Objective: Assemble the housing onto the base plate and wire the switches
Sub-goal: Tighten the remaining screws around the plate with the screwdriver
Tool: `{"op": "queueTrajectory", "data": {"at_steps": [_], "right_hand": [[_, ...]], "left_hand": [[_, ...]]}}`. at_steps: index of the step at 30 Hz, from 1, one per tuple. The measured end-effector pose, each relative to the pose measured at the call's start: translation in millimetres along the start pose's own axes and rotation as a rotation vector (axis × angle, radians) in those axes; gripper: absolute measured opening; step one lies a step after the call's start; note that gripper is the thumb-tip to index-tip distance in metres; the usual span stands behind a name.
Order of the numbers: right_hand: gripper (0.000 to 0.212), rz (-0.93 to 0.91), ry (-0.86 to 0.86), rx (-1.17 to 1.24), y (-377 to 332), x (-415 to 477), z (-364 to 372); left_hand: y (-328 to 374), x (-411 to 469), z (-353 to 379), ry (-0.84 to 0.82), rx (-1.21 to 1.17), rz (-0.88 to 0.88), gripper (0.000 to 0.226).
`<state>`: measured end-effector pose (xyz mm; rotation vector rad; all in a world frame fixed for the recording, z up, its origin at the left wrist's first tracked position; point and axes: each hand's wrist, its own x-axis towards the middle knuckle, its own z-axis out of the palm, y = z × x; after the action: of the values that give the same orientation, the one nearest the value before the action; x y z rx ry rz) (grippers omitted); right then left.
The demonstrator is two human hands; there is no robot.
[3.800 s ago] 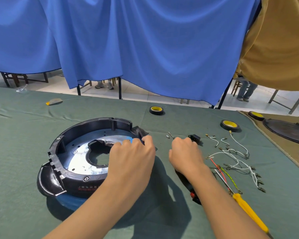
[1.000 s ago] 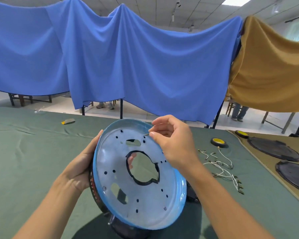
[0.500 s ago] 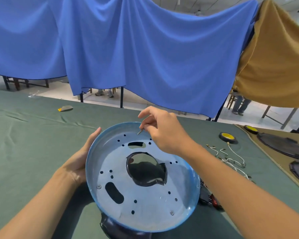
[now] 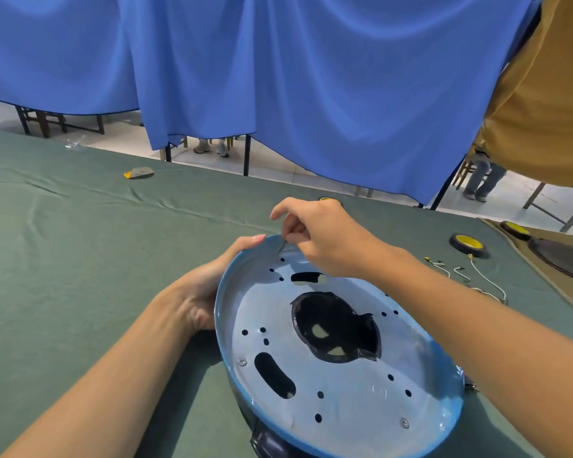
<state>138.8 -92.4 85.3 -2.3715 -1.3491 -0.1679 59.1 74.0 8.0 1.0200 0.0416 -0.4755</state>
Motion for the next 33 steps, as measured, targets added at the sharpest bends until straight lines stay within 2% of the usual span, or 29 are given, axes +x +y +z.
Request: {"op": "queueTrajectory", "data": {"at_steps": [6,13,18,24,28,33], "right_hand": [[0.037,-0.011,-0.034,-0.019,-1.1,-6.7,-4.1],[0.038,-0.035,-0.071,-0.098,-11.2,-6.6,-3.5],[0.042,-0.052,-0.17,-0.247,-18.9,1.5,-3.0],[0.035,-0.015,-0.273,-0.242,-23.2,2.5,0.9],[0.043,0.033,-0.206,-0.146,-18.8,1.2,-3.9],[0.039,0.017,-0.128,-0.094,-17.2,-2.2,-4.6]], "left_hand": [[-0.5,-4.1,-2.8,-0.065,-0.051,-0.011,0.06],[-2.1,-2.1,-6.2,-0.11,-0.127,-0.037,0.055],[-2.7,0.0,-7.2,-0.091,-0.124,-0.025,0.053],[-2.8,1.1,-9.4,-0.107,-0.102,-0.006,0.052],[-3.3,0.6,-8.0,-0.122,-0.136,-0.018,0.049],[-2.5,-1.4,-5.7,-0.127,-0.15,-0.036,0.049]]}}
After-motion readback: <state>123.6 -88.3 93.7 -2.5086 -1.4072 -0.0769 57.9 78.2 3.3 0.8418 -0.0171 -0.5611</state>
